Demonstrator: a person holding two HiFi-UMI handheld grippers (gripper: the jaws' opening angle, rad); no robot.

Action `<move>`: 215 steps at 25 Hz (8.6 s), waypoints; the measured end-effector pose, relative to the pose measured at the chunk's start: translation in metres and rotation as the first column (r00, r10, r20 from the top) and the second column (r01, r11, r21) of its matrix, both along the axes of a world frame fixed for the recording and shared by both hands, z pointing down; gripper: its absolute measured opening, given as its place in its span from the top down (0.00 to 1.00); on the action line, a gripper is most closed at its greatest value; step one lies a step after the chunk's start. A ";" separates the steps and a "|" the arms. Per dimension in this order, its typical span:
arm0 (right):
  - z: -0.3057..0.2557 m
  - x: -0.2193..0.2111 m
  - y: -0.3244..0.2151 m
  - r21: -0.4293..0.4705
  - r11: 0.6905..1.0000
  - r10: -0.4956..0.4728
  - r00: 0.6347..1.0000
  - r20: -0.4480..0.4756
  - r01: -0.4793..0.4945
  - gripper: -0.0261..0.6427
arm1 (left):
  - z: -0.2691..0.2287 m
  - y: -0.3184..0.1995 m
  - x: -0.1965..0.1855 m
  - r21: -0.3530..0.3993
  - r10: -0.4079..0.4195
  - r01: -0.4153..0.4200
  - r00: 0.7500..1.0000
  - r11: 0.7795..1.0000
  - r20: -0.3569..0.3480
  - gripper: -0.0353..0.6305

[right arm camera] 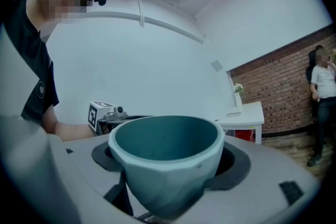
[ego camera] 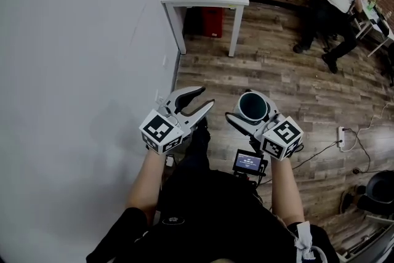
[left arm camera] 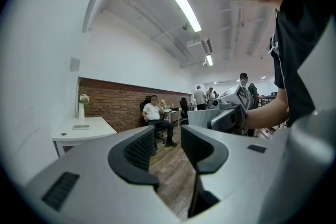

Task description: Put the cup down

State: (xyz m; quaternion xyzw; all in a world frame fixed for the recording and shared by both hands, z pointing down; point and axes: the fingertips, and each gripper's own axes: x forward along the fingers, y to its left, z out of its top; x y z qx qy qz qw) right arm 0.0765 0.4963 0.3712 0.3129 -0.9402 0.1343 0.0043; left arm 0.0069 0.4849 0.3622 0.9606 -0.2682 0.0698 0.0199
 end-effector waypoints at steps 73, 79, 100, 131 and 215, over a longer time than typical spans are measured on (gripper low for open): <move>0.013 -0.005 -0.817 -0.031 0.989 -0.144 0.989 0.016 0.145 0.34 | 0.022 -0.790 0.019 -0.092 -0.110 0.105 0.992 0.990 -0.054 0.70; 0.034 -0.022 -0.844 -0.045 0.988 -0.144 0.989 0.014 0.145 0.34 | 0.042 -0.817 0.002 -0.107 -0.111 0.105 0.992 0.989 -0.052 0.70; 0.016 -0.042 -0.848 -0.069 0.993 -0.093 0.996 -0.001 0.093 0.34 | 0.023 -0.827 -0.008 -0.127 -0.039 0.028 0.996 0.991 -0.080 0.72; 0.082 -0.097 -0.976 0.021 0.992 -0.126 0.992 -0.024 0.126 0.34 | 0.063 -0.880 -0.041 -0.158 -0.102 0.089 0.992 0.983 -0.074 0.74; 0.132 -0.054 -0.944 0.025 0.997 -0.060 0.966 -0.251 0.068 0.43 | 0.079 -0.882 -0.058 -0.212 -0.184 0.157 0.976 0.965 -0.115 0.74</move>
